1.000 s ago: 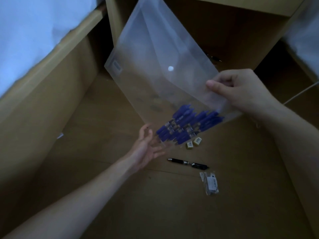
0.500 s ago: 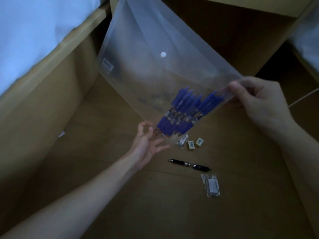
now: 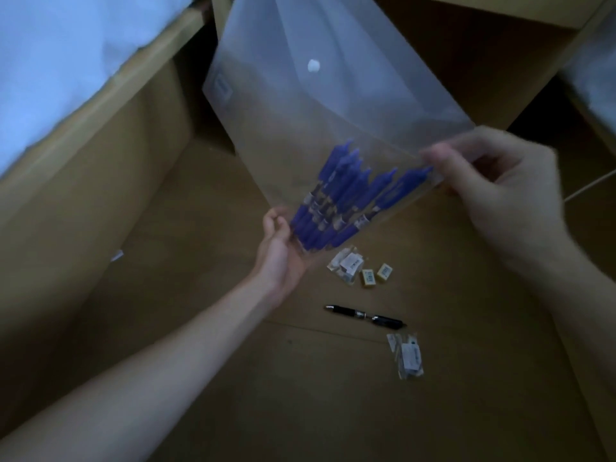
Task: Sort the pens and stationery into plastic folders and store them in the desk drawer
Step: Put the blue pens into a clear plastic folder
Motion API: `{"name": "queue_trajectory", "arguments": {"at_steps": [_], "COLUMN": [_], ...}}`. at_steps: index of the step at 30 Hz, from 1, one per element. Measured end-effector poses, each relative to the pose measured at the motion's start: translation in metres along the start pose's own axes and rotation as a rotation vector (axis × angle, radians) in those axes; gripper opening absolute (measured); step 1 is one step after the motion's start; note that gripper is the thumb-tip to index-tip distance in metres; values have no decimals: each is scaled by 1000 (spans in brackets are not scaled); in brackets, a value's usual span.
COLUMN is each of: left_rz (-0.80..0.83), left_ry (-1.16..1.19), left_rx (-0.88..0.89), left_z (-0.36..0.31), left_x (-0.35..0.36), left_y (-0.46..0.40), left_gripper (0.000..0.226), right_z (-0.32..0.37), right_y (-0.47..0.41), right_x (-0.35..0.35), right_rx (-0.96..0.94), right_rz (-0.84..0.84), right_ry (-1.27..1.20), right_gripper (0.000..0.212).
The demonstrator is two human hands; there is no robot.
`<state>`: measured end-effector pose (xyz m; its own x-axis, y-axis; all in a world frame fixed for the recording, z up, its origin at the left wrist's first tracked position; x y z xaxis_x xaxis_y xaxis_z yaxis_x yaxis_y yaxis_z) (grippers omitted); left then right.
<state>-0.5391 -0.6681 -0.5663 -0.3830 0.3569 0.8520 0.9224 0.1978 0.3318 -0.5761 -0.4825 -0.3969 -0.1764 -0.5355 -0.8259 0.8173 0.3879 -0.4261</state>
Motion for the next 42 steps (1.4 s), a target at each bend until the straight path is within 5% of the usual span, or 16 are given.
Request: {"name": "queue_trajectory", "arguments": {"at_steps": [4, 11, 16, 21, 36, 42], "left_rz": [-75, -46, -20, -17, 21, 77], "left_ry": [4, -42, -81, -128, -227, -212], "left_rx": [22, 39, 50, 70, 132, 142], "left_z": [-4, -6, -5, -6, -9, -11], "left_x": [-3, 3, 5, 4, 12, 26], "left_y": [-6, -13, -10, -11, -9, -8], "left_gripper": [21, 23, 24, 26, 26, 25], "right_z": [-4, -14, -23, -32, -32, -39], "right_y": [5, 20, 26, 29, 37, 38], "right_x": [15, 12, 18, 25, 38, 46], "right_rx": [69, 294, 378, 479, 562, 503], "right_rz": [127, 92, 72, -5, -179, -34], "right_ry": [12, -430, -534, -541, -500, -686], "right_gripper": [12, 11, 23, 9, 12, 13]}}
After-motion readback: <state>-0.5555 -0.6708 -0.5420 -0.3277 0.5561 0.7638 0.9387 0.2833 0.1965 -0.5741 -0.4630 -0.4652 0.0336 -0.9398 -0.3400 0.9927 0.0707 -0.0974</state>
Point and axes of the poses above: each hand's wrist, its own y-axis away from the middle knuckle, its own x-axis out of the palm, z = x × y, the point moved 3 cm from there along -y, towards the middle knuckle, and after that the axes turned 15 degrees about y, right-handed, at the moved point
